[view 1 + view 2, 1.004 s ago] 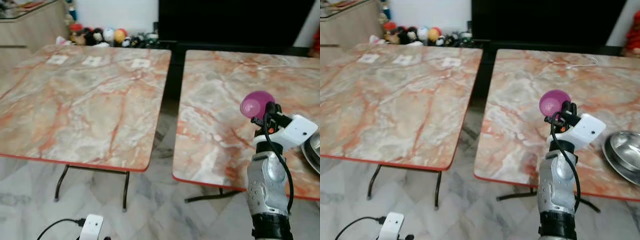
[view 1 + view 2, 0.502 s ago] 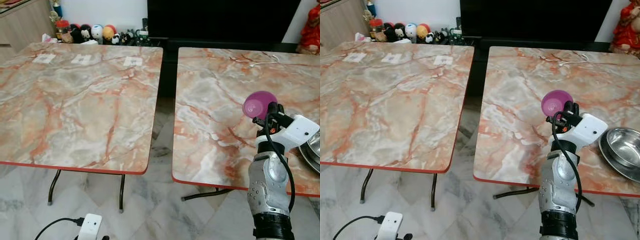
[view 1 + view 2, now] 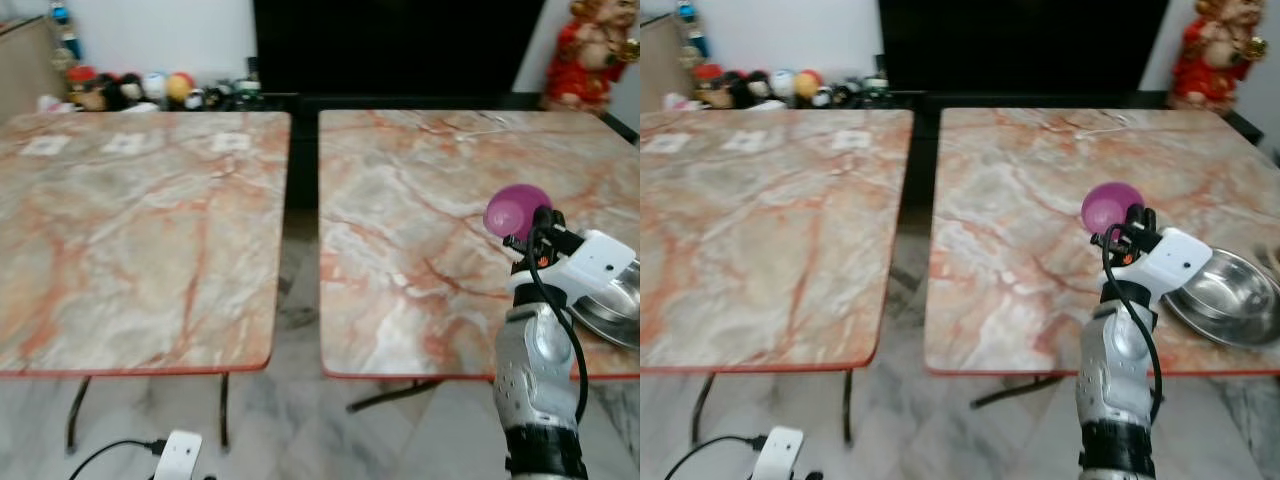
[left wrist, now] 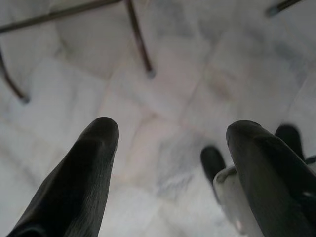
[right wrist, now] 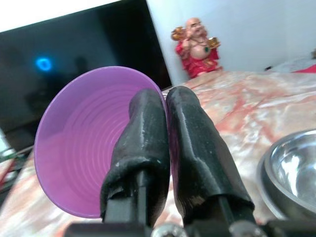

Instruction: Setting the table

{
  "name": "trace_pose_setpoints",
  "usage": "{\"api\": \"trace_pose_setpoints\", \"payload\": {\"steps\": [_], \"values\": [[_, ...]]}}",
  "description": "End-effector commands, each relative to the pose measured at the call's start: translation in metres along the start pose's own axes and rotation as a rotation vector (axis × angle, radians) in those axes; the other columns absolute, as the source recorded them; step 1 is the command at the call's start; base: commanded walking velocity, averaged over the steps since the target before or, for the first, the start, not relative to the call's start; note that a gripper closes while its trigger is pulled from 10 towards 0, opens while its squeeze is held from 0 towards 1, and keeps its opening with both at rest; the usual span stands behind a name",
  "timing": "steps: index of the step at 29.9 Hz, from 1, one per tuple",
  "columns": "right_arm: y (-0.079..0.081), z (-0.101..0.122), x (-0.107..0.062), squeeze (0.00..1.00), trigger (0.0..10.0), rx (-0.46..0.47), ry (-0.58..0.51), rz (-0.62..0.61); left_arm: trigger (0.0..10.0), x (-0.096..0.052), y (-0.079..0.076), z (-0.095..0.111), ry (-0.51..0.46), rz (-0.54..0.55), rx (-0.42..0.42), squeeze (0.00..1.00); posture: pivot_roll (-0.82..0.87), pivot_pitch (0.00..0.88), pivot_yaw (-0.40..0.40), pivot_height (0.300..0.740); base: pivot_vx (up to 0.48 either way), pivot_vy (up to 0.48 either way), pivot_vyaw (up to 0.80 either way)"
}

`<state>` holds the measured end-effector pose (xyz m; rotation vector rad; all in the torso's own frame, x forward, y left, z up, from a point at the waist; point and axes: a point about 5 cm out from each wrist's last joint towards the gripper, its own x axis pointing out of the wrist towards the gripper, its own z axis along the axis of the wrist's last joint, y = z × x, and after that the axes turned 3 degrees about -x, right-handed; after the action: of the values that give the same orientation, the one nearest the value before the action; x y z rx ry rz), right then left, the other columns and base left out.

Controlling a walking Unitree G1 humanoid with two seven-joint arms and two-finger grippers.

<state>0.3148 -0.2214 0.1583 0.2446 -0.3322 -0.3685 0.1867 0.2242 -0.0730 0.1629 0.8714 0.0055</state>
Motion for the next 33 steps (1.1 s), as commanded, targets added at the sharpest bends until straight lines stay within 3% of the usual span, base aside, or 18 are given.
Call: {"api": "trace_pose_setpoints", "payload": {"steps": [1,6,15,23,26,33], "values": [[0.009,0.001,0.002,0.0,10.0,0.011,-0.007,0.015,10.0,-0.003,0.003,-0.009,0.028,0.003,0.008,0.0,0.06,0.004,-0.034,0.74,0.307,0.0,0.0],[0.009,0.003,0.005,0.0,10.0,0.013,-0.014,0.009,10.0,-0.003,0.005,-0.011,0.032,0.008,0.004,0.0,0.07,0.005,-0.036,0.74,0.306,0.0,0.0],[0.001,0.007,0.012,0.0,10.0,0.01,-0.003,-0.055,10.0,-0.003,0.005,-0.011,0.034,0.01,-0.007,0.0,0.07,0.006,-0.037,0.74,0.0,0.0,0.0],[-0.014,0.003,0.034,0.0,10.0,-0.084,0.174,-0.148,10.0,-0.003,0.003,-0.011,0.035,0.005,-0.007,0.0,0.05,0.007,-0.033,0.74,0.0,0.0,0.0],[-0.023,-0.007,0.045,0.0,10.0,0.009,0.305,-0.183,10.0,-0.003,0.002,-0.01,0.035,0.002,-0.006,0.0,0.05,0.009,-0.031,0.74,0.0,0.0,0.0],[-0.034,-0.01,0.06,0.0,10.0,0.03,0.402,-0.229,10.0,-0.003,0.003,-0.01,0.036,0.001,-0.006,0.0,0.05,0.013,-0.028,0.74,0.0,0.0,0.0]]}}
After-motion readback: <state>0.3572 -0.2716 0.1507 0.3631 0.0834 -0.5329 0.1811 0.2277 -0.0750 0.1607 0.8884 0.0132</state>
